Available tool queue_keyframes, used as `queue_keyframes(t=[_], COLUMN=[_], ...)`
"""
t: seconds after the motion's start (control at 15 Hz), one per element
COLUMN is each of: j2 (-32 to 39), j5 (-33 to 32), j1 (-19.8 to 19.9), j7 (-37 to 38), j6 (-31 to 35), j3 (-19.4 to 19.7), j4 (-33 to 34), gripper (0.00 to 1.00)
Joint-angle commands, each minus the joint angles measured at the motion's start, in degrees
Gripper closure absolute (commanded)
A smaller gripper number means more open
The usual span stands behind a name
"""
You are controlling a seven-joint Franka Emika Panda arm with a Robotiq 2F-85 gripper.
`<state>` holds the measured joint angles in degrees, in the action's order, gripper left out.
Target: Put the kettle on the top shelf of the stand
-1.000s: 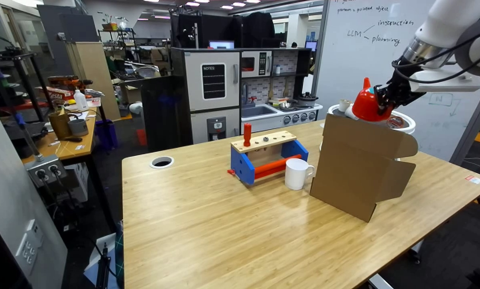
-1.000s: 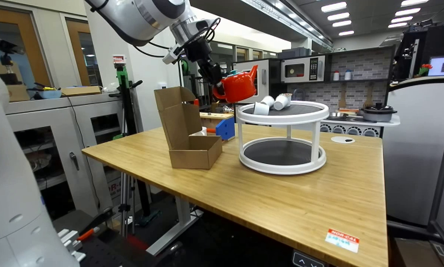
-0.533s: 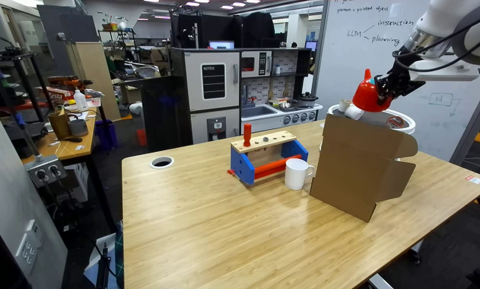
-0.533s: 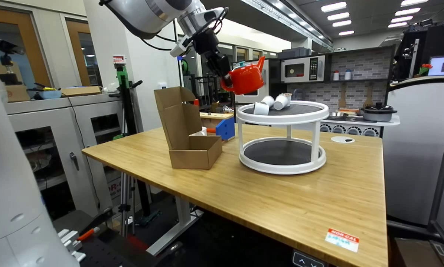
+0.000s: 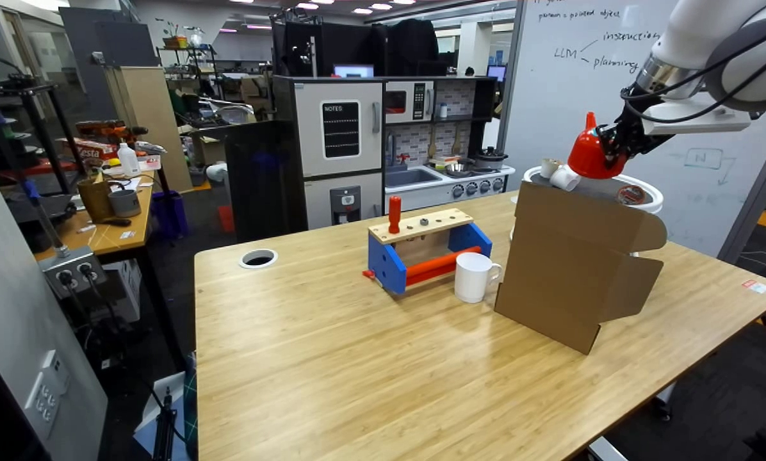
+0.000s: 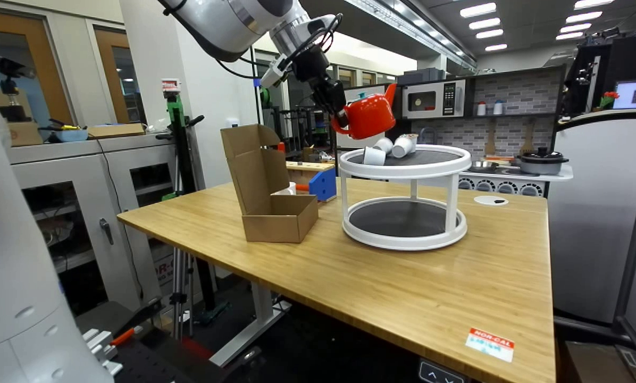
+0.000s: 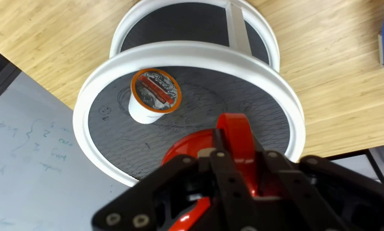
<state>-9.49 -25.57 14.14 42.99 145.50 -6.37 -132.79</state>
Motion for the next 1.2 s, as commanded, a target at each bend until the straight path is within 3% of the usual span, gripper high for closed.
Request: queue_keyframes(t=[0.0,0.6,1.13], j2=[2.7,7.09,9.47], j5=[-1.84,1.34,-0.09], j1=[-1.91,-4.51,-6.44], j7=[1.65,3.3,10.63], j6=[-2.6,-6.08,-11.35], j3=[1.84,5.46,7.87], j4=[3.4,7.9,11.79], gripper=[0.96,0.96,0.96])
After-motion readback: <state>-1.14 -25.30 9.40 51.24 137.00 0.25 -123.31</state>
